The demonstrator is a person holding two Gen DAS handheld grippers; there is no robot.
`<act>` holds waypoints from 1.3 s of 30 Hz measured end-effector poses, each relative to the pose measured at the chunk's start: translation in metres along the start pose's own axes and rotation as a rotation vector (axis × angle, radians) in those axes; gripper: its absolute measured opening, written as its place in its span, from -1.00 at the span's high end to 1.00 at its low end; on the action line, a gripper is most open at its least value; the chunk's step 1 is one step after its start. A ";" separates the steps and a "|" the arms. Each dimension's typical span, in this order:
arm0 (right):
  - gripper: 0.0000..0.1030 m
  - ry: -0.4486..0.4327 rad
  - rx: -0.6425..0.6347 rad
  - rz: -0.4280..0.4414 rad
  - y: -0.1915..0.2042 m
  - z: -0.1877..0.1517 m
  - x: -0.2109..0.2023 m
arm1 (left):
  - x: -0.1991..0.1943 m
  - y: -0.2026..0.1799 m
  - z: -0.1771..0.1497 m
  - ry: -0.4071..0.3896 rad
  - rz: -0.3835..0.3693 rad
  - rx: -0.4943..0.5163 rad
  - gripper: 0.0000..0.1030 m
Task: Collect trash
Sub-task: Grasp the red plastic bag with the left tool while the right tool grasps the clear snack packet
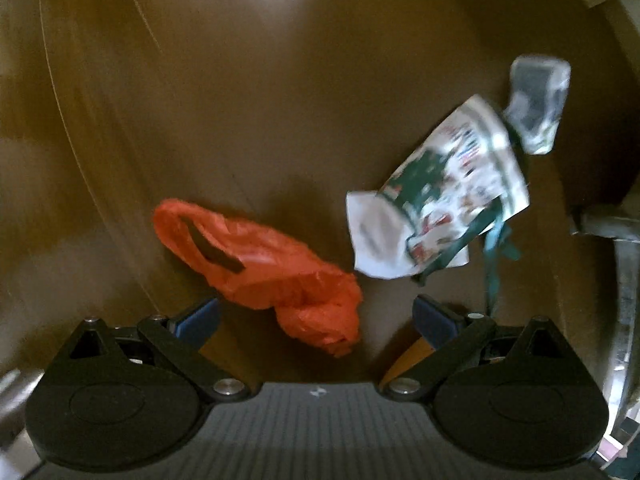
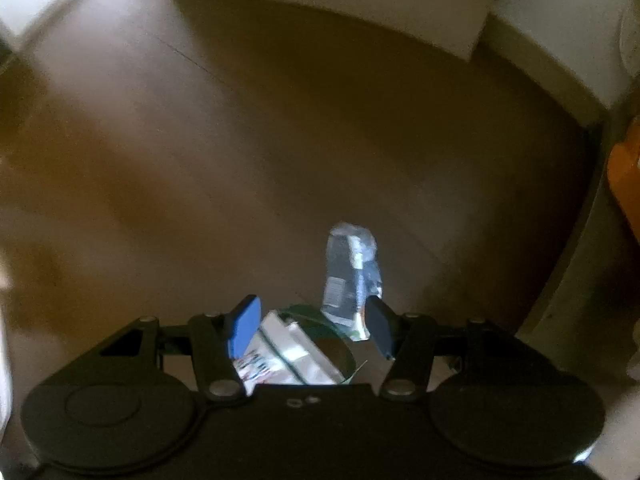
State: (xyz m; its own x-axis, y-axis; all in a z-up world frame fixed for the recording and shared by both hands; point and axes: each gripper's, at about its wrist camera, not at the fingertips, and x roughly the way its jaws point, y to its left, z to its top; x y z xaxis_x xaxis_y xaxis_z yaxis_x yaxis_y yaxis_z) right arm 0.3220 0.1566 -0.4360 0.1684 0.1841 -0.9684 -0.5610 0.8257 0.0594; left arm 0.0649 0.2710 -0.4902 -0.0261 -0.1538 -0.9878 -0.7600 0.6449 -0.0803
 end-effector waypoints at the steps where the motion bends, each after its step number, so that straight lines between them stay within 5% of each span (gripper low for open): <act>1: -0.11 0.020 0.013 -0.011 -0.002 0.003 0.012 | 0.009 0.003 -0.001 0.014 0.002 -0.016 -0.99; 8: -0.10 0.116 0.022 -0.117 -0.014 0.014 0.087 | 0.061 0.015 -0.002 0.113 -0.013 -0.097 -0.99; 15: -0.03 0.166 -0.049 -0.128 -0.015 0.013 0.121 | 0.091 0.014 -0.005 0.174 -0.066 -0.134 -0.98; 18: 0.21 0.182 -0.045 -0.126 -0.018 0.015 0.128 | 0.099 0.013 -0.007 0.183 -0.063 -0.135 -0.93; 21: 0.52 0.223 -0.055 -0.120 -0.020 0.016 0.134 | 0.107 0.017 -0.006 0.208 -0.084 -0.167 -0.64; 22: 0.79 0.224 -0.065 -0.117 -0.020 0.016 0.134 | 0.109 0.017 -0.007 0.218 -0.092 -0.174 -0.51; 25: 0.98 0.220 -0.083 -0.124 -0.020 0.015 0.133 | 0.112 0.018 -0.007 0.233 -0.106 -0.179 -0.27; 31: 0.99 0.120 -0.126 -0.134 -0.018 0.010 0.106 | 0.108 0.018 -0.005 0.211 -0.110 -0.172 -0.17; 39: 0.99 -0.023 -0.144 -0.011 0.010 -0.003 0.014 | 0.085 0.022 -0.002 0.138 -0.061 -0.209 -0.12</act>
State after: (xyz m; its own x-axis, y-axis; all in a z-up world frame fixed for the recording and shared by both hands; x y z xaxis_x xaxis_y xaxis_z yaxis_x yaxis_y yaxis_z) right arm 0.3163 0.1659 -0.4502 0.1927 0.1889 -0.9629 -0.6693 0.7429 0.0118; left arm 0.0451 0.2705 -0.5752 -0.0537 -0.2974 -0.9533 -0.8800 0.4652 -0.0955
